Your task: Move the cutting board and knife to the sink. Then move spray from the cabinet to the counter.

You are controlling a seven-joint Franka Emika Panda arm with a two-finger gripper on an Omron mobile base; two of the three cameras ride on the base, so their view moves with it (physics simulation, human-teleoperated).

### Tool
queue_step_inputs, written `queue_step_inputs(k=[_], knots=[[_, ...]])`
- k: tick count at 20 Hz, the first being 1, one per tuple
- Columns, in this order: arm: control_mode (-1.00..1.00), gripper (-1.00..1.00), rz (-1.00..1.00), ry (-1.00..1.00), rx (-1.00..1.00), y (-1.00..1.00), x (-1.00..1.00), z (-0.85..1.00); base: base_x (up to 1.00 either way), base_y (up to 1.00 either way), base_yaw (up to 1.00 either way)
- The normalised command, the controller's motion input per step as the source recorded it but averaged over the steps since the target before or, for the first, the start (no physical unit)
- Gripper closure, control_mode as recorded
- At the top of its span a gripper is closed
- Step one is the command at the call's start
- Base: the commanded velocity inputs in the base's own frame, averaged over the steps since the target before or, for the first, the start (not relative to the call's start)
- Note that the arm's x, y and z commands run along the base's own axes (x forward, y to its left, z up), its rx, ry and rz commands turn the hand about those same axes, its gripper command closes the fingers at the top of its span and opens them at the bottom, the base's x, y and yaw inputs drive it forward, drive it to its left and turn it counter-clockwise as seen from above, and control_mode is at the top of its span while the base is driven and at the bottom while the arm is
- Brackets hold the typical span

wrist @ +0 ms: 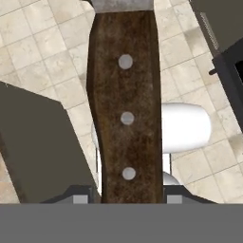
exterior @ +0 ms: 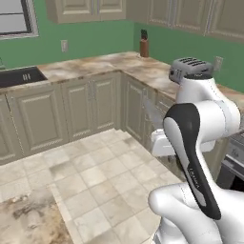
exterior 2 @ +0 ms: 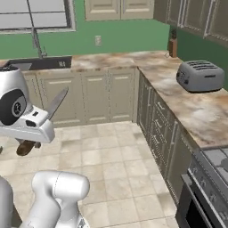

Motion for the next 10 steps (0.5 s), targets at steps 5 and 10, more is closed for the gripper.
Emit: queue_step_inputs(k=[5, 10], knots=[[1.0, 1.0, 0.0, 0.0, 0.0, 0.0, 0.0, 0.0, 1.0, 0.11, 0.14], [1.0, 1.0, 0.0, 0.0, 0.0, 0.0, 0.0, 0.0, 1.0, -0.19, 0.24]])
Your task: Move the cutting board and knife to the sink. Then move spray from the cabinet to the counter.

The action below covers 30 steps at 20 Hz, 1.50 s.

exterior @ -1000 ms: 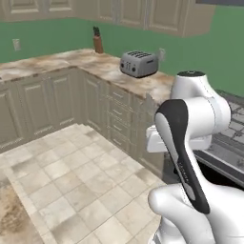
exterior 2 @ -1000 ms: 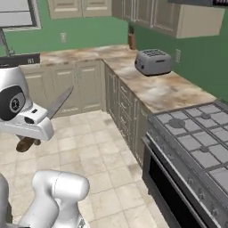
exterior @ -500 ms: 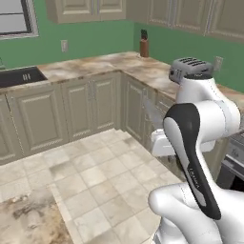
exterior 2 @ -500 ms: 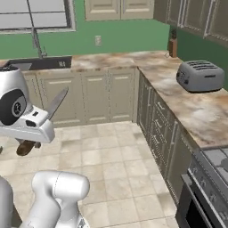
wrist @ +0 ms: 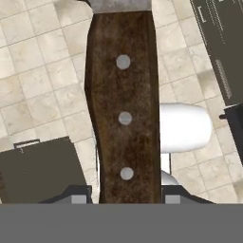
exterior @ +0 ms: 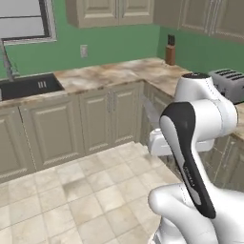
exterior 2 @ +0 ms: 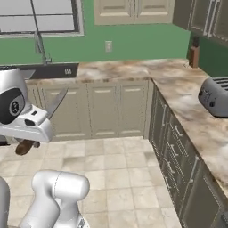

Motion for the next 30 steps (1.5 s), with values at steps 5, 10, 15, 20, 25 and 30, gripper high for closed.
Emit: queue_step_inputs(k=[5, 10, 15, 20, 25, 30], knots=[[1.0, 1.0, 0.0, 0.0, 0.0, 0.0, 0.0, 0.0, 1.0, 0.0, 0.32], [1.0, 1.0, 0.0, 0.0, 0.0, 0.0, 0.0, 0.0, 1.0, 0.0, 0.43], [1.0, 1.0, 0.0, 0.0, 0.0, 0.0, 0.0, 0.0, 1.0, 0.09, 0.23], [1.0, 1.0, 0.0, 0.0, 0.0, 0.0, 0.0, 0.0, 1.0, 0.08, 0.05], [1.0, 1.0, 0.0, 0.0, 0.0, 0.0, 0.0, 0.0, 1.0, 0.86, -0.02], [1.0, 1.0, 0.0, 0.0, 0.0, 0.0, 0.0, 0.0, 0.67, 0.92, -0.17]])
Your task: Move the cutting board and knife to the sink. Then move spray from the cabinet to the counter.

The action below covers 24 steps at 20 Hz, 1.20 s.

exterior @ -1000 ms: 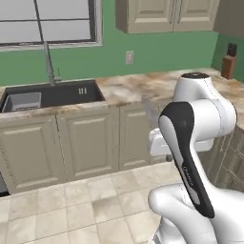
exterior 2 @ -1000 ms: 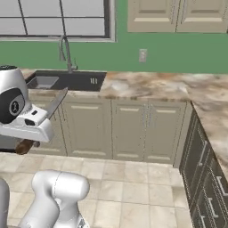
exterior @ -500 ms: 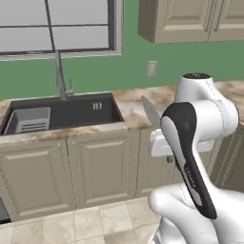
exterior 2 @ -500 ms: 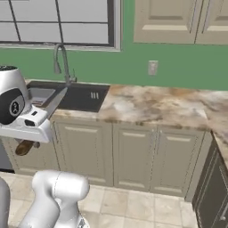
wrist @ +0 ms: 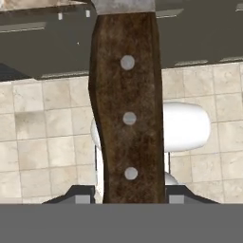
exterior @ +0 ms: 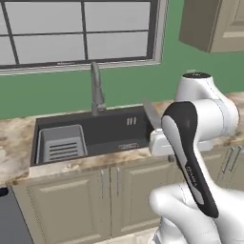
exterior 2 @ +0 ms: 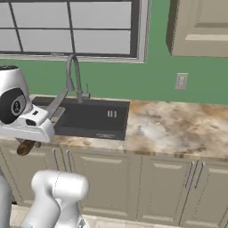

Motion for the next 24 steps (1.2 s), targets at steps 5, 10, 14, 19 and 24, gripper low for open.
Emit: queue_step_inputs(k=[5, 10, 14, 19, 24], knots=[[1.0, 1.0, 0.0, 0.0, 0.0, 0.0, 0.0, 0.0, 0.96, -0.14, -0.06], [1.0, 1.0, 0.0, 0.0, 0.0, 0.0, 0.0, 0.0, 0.64, -0.28, -0.01], [1.0, 1.0, 0.0, 0.0, 0.0, 0.0, 0.0, 0.0, 1.0, 0.06, -0.04], [1.0, 1.0, 0.0, 0.0, 0.0, 0.0, 0.0, 0.0, 1.0, 0.0, 0.04], [1.0, 1.0, 0.0, 0.0, 0.0, 0.0, 0.0, 0.0, 0.91, 0.17, 0.1]])
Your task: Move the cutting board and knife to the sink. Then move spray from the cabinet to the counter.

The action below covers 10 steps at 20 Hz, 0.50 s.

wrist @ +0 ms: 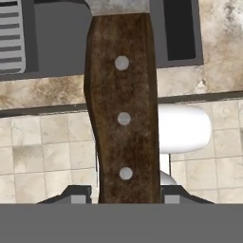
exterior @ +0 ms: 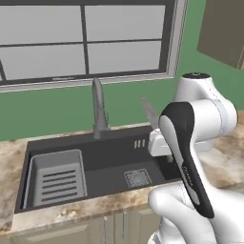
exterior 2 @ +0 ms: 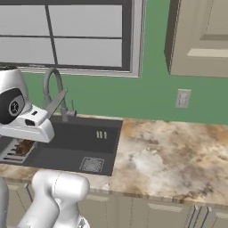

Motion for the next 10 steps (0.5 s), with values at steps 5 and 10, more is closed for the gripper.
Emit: queue_step_inputs(k=[5, 10], knots=[[1.0, 1.0, 0.0, 0.0, 0.0, 0.0, 0.0, 0.0, 0.55, -0.02, 0.33], [-1.0, 1.0, 0.12, 0.0, 0.0, -0.03, 0.17, 0.0, 0.24, 0.0, 0.18]])
